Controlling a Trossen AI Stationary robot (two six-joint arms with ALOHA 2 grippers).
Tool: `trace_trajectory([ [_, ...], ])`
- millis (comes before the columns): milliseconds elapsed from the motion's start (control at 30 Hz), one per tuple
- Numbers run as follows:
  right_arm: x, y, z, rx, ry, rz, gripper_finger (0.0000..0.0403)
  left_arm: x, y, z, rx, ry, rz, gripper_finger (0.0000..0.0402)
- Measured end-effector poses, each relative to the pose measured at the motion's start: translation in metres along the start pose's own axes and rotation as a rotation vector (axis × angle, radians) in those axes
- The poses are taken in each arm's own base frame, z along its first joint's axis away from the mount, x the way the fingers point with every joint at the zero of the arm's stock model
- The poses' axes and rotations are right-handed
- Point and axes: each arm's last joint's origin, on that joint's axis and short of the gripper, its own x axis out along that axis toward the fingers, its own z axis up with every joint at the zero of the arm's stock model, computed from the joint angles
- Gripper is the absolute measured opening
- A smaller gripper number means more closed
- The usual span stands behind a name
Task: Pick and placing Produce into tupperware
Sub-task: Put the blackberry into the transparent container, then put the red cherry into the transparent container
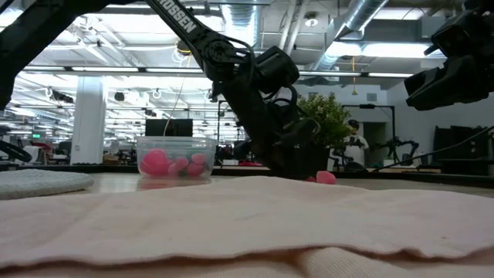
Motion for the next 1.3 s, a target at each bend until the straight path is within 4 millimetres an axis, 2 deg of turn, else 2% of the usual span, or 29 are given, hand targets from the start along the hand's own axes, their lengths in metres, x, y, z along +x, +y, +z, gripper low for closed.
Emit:
trace_trajectory([
  [233,0.000,0.000,0.000,0.000,0.000,0.000,0.0064,-0.024,-0.001,0.008,-0.012,-0.025,0.016,0.0060],
  [333,0.000,0.000,0.000,0.000,0.000,0.000,0.0064,-0.044,-0.001,0.012,-0.007,-0.072,0.037,0.0059],
  [433,0.000,0.000,0.000,0.000,0.000,0.000,0.0064,-0.069,0.005,0.012,-0.010,-0.108,0.068,0.0042],
  [600,0.000,0.000,0.000,0.000,0.000,0.000,0.0064,-0.109,0.025,-0.004,-0.044,-0.173,0.104,0.0002],
  [767,0.000,0.000,0.000,0.000,0.000,0.000,0.0064,-0.145,0.043,-0.026,-0.075,-0.241,0.099,0.0005],
  [933,0.000,0.000,0.000,0.000,0.000,0.000,0.0064,-0.176,0.055,-0.038,-0.118,-0.310,0.099,0.0007],
  [1100,0.000,0.000,0.000,0.000,0.000,0.000,0.0064,-0.178,0.057,-0.044,-0.103,-0.288,0.050,0.0009],
  [1200,0.000,0.000,0.000,0.000,0.000,0.000,0.0064,-0.163,0.048,-0.050,-0.077,-0.240,0.015,0.0025],
  [1300,0.000,0.000,0.000,0.000,0.000,0.000,0.0064,-0.140,0.034,-0.058,-0.047,-0.201,-0.045,0.0070],
])
